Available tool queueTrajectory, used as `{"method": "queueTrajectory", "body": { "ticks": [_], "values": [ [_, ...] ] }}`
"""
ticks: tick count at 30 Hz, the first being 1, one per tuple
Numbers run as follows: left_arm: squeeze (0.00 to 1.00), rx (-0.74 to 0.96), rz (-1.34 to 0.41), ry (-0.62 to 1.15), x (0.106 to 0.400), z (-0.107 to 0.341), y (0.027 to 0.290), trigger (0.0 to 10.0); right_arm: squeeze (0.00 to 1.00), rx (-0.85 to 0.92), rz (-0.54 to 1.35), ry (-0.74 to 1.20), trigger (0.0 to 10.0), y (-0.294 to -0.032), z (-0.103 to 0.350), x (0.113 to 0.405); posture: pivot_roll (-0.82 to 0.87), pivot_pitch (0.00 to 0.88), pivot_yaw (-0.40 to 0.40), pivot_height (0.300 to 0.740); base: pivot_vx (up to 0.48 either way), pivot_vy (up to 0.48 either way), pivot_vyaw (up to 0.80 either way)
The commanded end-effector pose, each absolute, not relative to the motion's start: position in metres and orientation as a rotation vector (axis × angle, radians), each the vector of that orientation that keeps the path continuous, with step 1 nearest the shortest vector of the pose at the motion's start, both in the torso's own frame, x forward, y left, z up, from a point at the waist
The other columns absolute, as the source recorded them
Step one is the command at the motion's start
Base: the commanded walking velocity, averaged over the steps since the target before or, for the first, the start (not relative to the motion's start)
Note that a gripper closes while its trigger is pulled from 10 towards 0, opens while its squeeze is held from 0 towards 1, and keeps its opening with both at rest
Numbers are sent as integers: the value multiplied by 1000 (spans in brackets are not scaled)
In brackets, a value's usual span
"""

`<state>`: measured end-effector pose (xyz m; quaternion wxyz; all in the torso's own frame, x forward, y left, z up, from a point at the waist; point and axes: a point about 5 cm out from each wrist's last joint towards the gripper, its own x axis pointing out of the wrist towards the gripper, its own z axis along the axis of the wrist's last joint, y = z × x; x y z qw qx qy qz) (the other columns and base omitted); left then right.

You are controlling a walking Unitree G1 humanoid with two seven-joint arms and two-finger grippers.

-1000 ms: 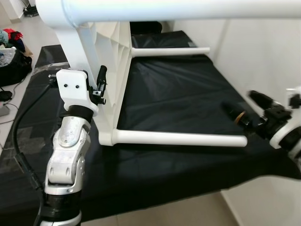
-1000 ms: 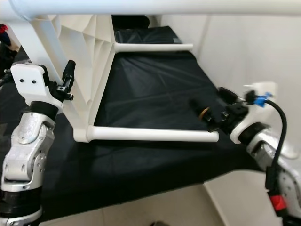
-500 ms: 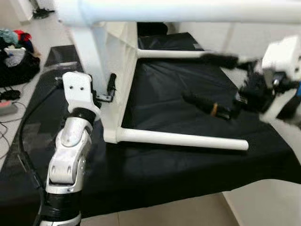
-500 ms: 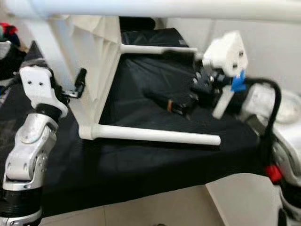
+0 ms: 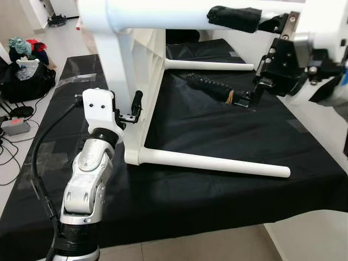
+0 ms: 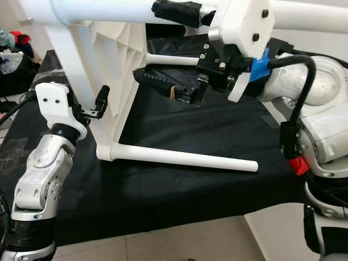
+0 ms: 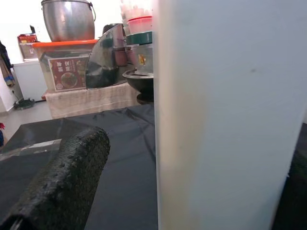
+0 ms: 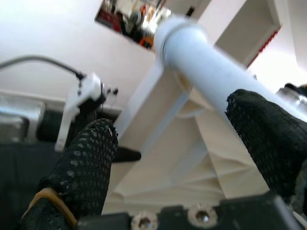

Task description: Building children table

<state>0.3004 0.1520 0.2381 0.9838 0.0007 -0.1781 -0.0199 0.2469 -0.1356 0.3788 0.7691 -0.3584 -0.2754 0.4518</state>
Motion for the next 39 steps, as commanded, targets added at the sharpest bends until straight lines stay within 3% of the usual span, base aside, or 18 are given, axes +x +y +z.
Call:
{"method": "queueTrajectory", "body": {
  "ticks": [1,6,13,24,25,26,39],
  "values": [
    [1000,-2,-35,-324,300,232,154,10000,0,-808,959,-612,10000,-133,378,249,-57,63,23,740,0,0,0],
    [1000,-50,-128,-317,291,226,143,10000,0,-877,707,-675,10000,-148,391,270,-50,57,19,740,0,0,0],
    [1000,-50,-183,-294,274,214,135,10000,0,-910,583,-747,10000,-161,410,274,-44,53,14,740,0,0,0],
    [1000,0,-123,-270,264,203,141,10000,0,-932,630,-717,10000,-160,403,277,-38,49,4,740,0,0,0],
    [843,8,-110,-272,264,203,143,10000,0,-956,614,-692,10000,-162,400,281,-40,49,4,740,0,0,0],
    [0,16,-98,-272,263,203,145,10000,0,-1002,579,-654,10000,-167,397,286,-41,49,3,740,0,0,0],
    [0,20,-86,-268,260,201,145,10000,0,-1228,363,-478,10000,-208,393,305,-49,51,-2,740,0,0,0]
  ]
}}
